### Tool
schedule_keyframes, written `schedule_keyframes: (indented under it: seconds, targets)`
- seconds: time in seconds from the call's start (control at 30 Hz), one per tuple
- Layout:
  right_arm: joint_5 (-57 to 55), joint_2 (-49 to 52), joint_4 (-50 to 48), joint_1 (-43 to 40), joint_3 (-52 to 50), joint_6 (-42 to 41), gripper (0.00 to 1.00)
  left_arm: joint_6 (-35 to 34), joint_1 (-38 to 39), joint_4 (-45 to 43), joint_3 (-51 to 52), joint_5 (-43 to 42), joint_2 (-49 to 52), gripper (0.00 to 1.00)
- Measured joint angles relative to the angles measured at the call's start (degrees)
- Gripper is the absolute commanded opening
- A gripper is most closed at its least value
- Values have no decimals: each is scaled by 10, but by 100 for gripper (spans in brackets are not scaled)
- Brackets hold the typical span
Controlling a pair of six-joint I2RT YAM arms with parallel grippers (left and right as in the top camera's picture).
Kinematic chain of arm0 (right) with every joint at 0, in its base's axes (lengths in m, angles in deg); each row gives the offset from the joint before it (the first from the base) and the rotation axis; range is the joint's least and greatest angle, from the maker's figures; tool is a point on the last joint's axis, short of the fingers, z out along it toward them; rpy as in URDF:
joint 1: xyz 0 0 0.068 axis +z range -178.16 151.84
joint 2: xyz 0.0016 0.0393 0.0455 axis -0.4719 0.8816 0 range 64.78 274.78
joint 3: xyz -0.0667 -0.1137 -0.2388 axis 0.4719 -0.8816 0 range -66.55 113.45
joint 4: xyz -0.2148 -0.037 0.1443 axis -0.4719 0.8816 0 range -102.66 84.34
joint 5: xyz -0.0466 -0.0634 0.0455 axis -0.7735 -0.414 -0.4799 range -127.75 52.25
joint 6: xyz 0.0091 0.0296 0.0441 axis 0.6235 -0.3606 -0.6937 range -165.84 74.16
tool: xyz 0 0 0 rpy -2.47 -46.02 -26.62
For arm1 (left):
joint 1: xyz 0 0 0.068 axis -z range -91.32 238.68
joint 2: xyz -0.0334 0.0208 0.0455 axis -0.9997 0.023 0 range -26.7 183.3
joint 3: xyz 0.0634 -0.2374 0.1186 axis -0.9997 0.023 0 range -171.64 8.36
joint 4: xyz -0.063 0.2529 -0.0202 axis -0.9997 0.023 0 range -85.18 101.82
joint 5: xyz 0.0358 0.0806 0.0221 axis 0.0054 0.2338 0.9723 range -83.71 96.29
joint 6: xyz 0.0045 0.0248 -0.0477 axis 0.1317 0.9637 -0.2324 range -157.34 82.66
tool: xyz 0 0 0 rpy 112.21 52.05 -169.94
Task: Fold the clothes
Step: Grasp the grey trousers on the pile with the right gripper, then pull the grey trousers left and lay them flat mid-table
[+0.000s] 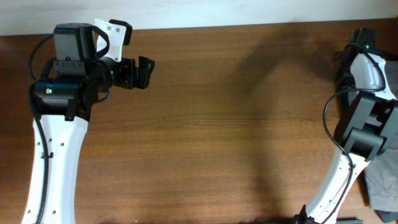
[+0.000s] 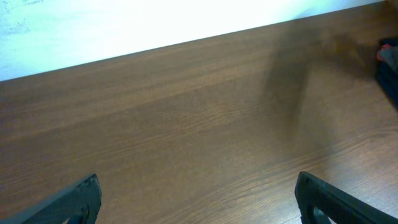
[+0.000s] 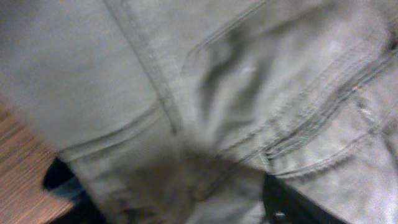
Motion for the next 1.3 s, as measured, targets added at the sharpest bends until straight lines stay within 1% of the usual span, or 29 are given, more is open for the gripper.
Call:
schedule_keyframes:
  seconds: [0.03,0.1,0.13,0.17,0.23,0.27,0.3,0.37,0.4,0.47,0.63,0.77,0.93,1.07,1.3]
  targets:
    - [16,0,0,0,0,13,76,0,0,0,0,0,0,99]
    - [37,0,0,0,0,28,72,0,0,0,0,0,0,99]
    - [42,0,0,0,0,32,66,0,0,0,0,0,0,99]
    - [47,0,0,0,0,36,65,0,0,0,0,0,0,99]
    - [49,0,1,-1,0,37,57,0,0,0,0,0,0,99]
    - [46,0,4,-2,0,34,46,0,0,0,0,0,0,99]
    - [44,0,5,-3,0,29,41,0,0,1,0,0,0,99]
    - [37,0,13,-5,0,13,22,0,0,1,0,0,0,99]
    - [37,0,15,-6,0,7,16,0,0,1,0,0,0,99]
    - [38,0,20,-8,1,-2,10,0,0,1,0,0,0,99]
    - [76,0,31,-24,5,-16,8,0,0,1,0,0,0,99]
    - [149,-2,32,-52,7,-18,4,0,0,1,0,0,0,99]
    - [236,-12,33,-98,7,-18,4,0,0,1,0,0,0,99]
    - [247,-28,37,-122,7,-18,4,0,0,-4,0,0,1,99]
    - [242,-47,41,-125,7,-16,4,0,0,-4,0,0,11,99]
